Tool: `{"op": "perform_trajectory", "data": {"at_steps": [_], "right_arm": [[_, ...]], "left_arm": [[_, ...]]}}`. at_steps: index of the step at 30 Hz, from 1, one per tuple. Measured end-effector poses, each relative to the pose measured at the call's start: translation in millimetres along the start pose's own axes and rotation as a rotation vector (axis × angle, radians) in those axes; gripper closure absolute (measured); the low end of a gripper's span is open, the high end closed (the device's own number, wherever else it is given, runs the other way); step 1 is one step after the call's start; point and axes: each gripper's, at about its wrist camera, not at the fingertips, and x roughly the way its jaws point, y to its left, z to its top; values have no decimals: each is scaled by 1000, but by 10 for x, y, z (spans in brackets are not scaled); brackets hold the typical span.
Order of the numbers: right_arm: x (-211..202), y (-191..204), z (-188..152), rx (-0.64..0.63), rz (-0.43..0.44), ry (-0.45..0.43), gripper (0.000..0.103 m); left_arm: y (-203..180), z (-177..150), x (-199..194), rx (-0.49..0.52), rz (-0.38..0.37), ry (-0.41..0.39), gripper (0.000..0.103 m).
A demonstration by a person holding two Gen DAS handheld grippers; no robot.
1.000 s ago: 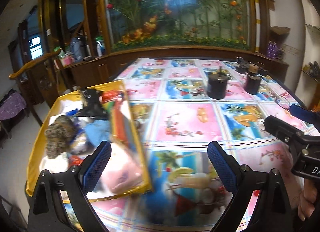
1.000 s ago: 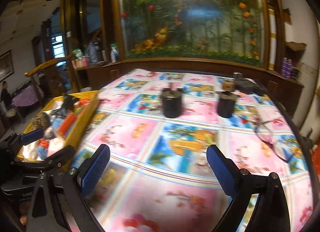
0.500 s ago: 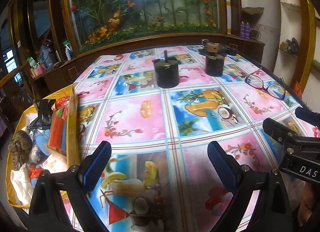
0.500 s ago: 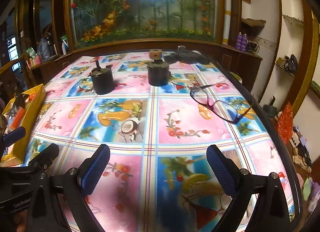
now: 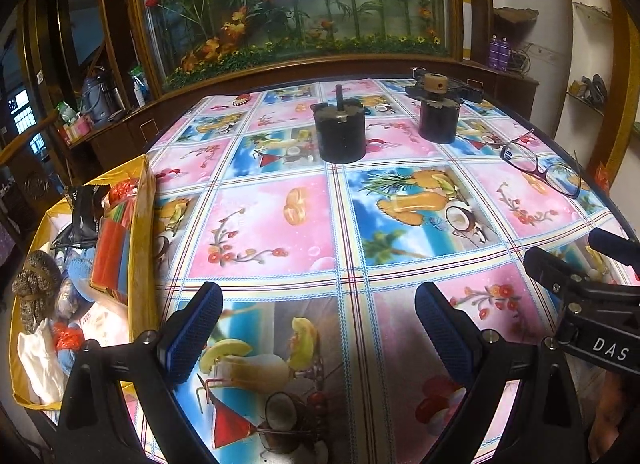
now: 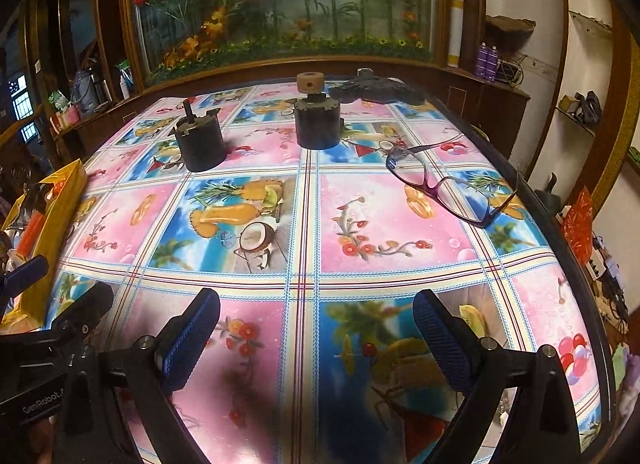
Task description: Organize soft objects
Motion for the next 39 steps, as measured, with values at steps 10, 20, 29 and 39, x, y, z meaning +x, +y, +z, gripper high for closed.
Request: {"op": "perform_trajectory", "data": {"at_steps": [10,20,29,39], "right_arm": [[29,2,-7,3,4,15,4],[42,20,-1,-9,0,15,4],[38,33,7,-18,-10,15,4],[41,31,8,-19,-13,21,4]], "left_arm": [[-42,4,59,19,2,32,6],[-37,10,105,19,-23,59,6],[-17,16,126,11,-41,70,6],[0,14,158,5,-72,90,6]]}}
